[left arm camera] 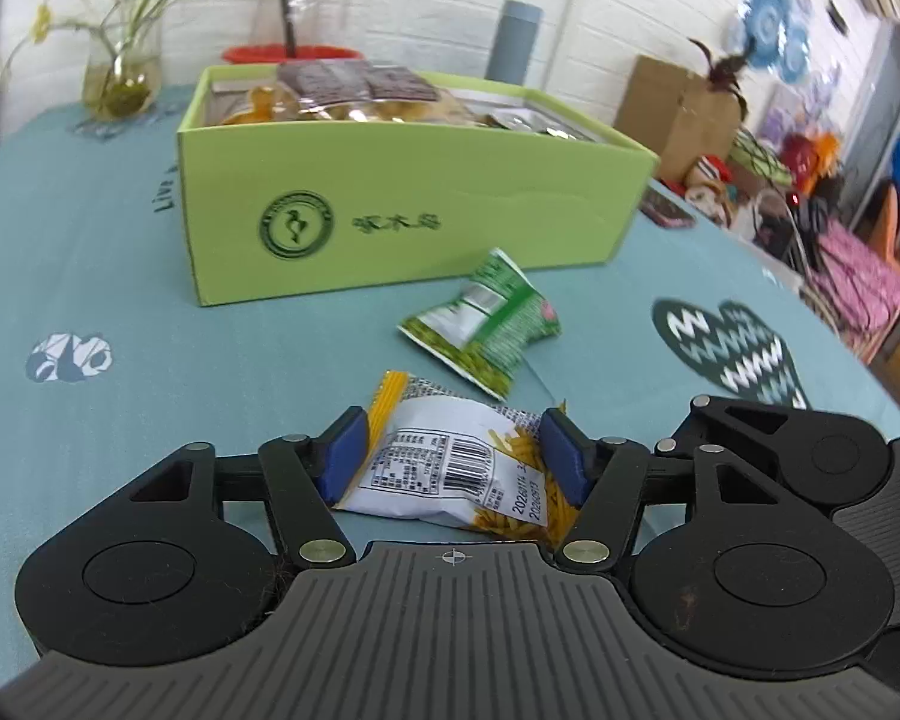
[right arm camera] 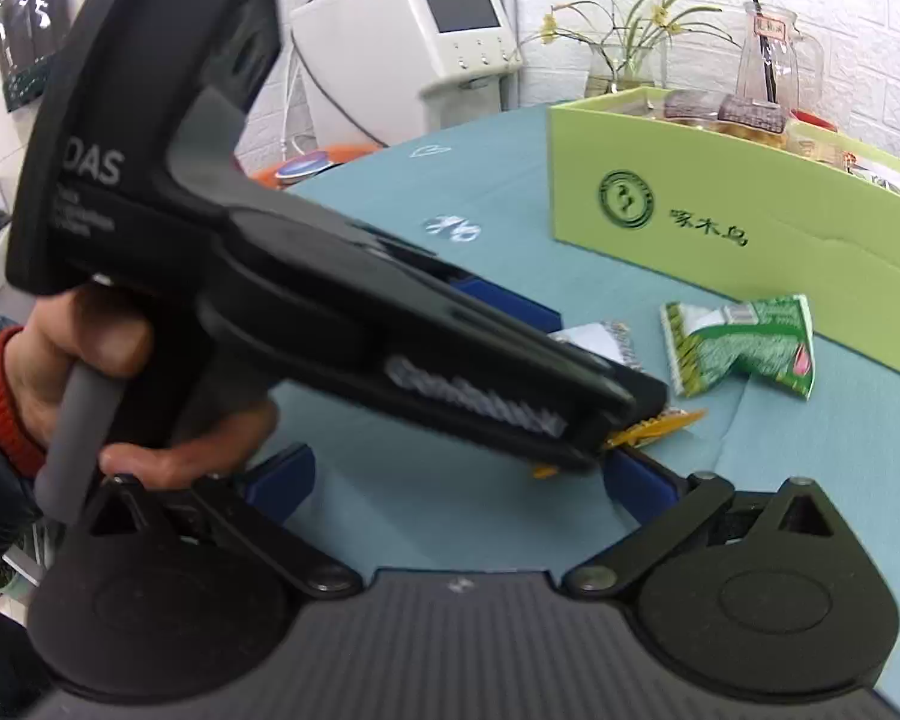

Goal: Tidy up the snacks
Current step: 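Grasp the yellow-and-white chip packet with the left gripper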

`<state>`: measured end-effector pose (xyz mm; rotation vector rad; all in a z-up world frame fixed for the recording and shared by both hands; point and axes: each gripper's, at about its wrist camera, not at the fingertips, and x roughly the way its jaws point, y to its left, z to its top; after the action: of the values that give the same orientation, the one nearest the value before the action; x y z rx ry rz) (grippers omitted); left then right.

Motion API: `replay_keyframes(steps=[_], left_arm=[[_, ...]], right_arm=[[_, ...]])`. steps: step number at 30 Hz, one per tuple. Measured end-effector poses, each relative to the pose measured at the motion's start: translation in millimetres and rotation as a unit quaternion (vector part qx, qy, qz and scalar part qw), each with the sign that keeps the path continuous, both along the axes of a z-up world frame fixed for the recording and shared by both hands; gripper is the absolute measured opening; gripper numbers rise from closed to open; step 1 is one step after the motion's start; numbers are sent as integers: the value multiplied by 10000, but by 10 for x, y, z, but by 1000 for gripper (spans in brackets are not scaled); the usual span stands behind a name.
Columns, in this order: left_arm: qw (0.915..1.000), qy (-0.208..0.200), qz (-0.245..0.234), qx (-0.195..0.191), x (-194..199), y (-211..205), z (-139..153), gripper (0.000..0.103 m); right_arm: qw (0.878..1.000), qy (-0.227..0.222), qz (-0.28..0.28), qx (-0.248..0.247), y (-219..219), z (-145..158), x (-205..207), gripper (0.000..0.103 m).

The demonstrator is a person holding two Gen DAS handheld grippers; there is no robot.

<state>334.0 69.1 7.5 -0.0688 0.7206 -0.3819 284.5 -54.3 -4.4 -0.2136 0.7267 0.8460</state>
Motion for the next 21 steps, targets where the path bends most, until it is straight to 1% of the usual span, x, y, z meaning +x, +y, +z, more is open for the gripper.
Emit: replay_keyframes(steps=[1, 3, 6, 8, 10, 12, 14, 15, 18, 20, 21], left_arm=[[10000, -46, -48, 74, -51, -28, -4, 47], [9998, -71, -148, 77, -116, -31, -13, 47], [9994, -71, -339, 90, -186, -22, -6, 49], [9995, -35, -307, 47, -239, 30, 21, 51], [9999, -32, 27, -136, -318, 150, 69, 53], [9981, -29, 441, -440, -388, 273, 126, 56], [9934, 104, 777, -833, -431, 374, 149, 57], [9900, 235, 892, -1069, -452, 420, 148, 57], [9809, 643, 964, -1559, -466, 452, 88, 56], [9795, 764, 1024, -1557, -445, 420, 55, 52], [9807, 790, 1031, -1461, -447, 383, 42, 49]], right_arm=[[10000, -39, -13, -35, 9, -2, -58, 102], [10000, -65, -13, -55, -5, -7, -133, 102], [9999, 128, -53, 53, -87, 24, -205, 102], [9996, 201, -165, 92, -174, 58, -275, 102], [9993, 71, -329, 155, -274, 130, -334, 102], [9987, -108, -434, 259, -334, 212, -323, 102], [9983, -196, -485, 275, -305, 240, -209, 102], [9984, -209, -465, 257, -269, 226, -141, 102], [9993, -50, -368, 105, -139, 89, 56, 102], [9995, 4, -307, 1, -100, 14, 51, 102], [9995, -133, -260, -69, -82, 16, -33, 102]])
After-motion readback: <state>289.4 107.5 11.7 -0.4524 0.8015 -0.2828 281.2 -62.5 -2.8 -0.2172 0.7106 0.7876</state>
